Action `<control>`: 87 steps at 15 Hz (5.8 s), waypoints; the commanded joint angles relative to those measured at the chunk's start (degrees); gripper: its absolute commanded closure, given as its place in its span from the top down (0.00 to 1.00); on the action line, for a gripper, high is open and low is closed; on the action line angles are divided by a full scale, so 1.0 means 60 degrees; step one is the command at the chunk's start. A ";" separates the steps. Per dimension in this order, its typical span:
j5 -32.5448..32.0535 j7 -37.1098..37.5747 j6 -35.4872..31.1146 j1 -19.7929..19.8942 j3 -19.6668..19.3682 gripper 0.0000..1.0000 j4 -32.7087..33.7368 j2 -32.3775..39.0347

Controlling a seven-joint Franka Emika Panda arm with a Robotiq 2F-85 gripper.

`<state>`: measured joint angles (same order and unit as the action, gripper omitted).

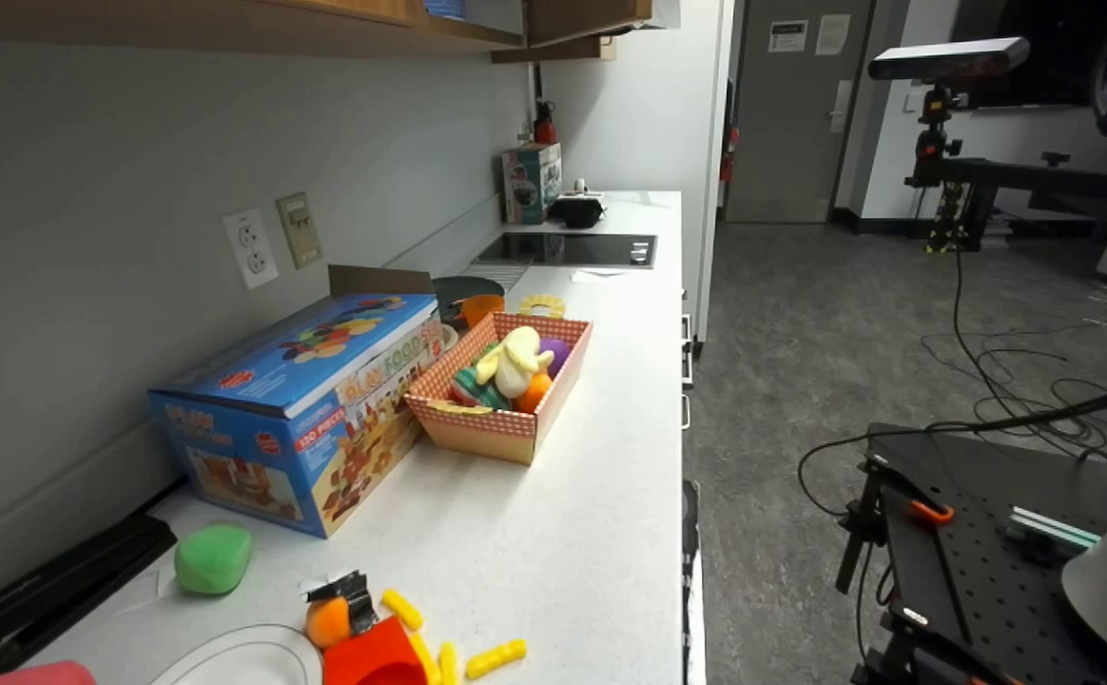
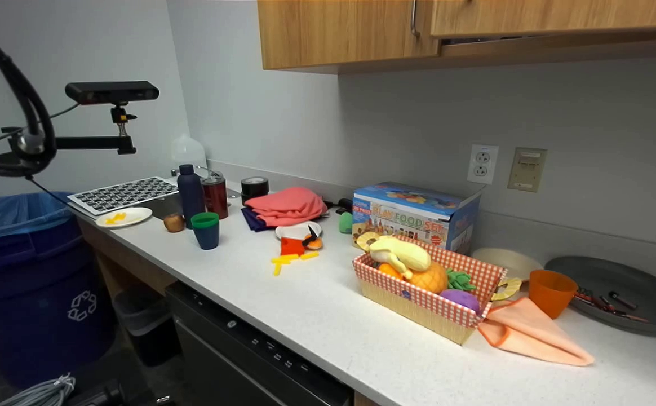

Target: Close the left door of the open upper cabinet then open the right door

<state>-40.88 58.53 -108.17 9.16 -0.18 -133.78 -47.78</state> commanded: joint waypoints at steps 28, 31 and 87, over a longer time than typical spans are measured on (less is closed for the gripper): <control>0.0500 -0.3702 -0.2055 0.0859 0.1863 1.00 0.4385 0.3926; -0.0134 -0.3101 -0.1198 0.0835 0.1548 1.00 0.4073 0.3838; -0.3939 0.3080 -0.1670 -0.1551 0.0317 1.00 0.1104 0.1572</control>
<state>-64.99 77.28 -118.01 -0.86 1.21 -127.32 -38.42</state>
